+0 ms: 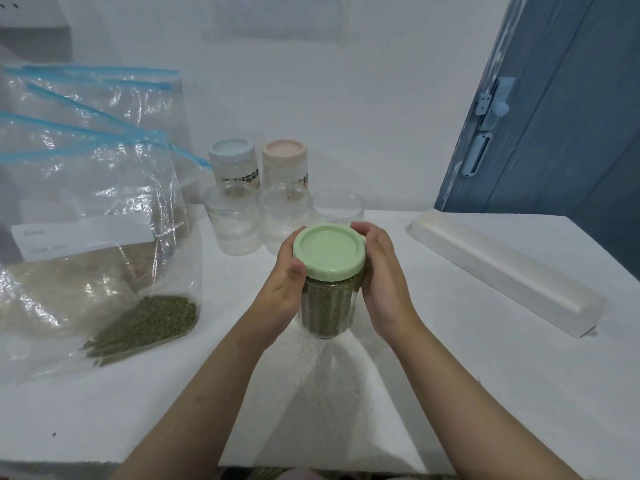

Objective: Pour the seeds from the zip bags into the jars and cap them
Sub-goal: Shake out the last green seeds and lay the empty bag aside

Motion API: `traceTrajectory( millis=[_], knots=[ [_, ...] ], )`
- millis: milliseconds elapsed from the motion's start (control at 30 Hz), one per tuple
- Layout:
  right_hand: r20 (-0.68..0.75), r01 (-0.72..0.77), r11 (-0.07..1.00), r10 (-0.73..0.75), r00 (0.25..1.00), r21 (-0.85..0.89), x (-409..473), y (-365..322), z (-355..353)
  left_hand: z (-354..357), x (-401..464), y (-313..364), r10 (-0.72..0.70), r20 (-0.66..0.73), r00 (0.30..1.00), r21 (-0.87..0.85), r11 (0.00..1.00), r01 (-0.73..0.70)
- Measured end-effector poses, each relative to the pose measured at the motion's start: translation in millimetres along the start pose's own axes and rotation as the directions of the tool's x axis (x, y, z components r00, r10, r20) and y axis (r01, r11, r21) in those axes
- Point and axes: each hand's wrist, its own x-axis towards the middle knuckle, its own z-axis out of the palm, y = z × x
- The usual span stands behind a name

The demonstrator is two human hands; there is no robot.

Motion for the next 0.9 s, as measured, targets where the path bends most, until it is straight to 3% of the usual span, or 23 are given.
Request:
traceTrajectory(
  millis=[167,300,500,700,900],
  knots=[
    [0.160,0.017,0.997,-0.004,0.987,-0.077,4,-6,-14,-12,5,-3,-0.106,0.099,0.989,0.013,0.994,0.105],
    [0.440,0.089,0.927,0.087,0.894,-0.364,7,-22,-35,-31,17,-2,-0.181,0.168,0.969,0.052,0.983,0.174],
    [0.318,0.163,0.882,-0.016,0.948,-0.443,-4,-20,-27,-34,21,0,-0.196,0.162,0.967,0.092,0.979,0.183],
    [0.469,0.086,0.877,0.167,0.867,-0.472,15,-38,-39,-41,28,2,-0.264,0.228,0.937,0.157,0.960,0.233],
    [0.414,0.122,0.890,0.080,0.907,-0.439,8,-31,-33,-35,21,0,-0.227,0.179,0.957,0.171,0.965,0.197]
  ],
)
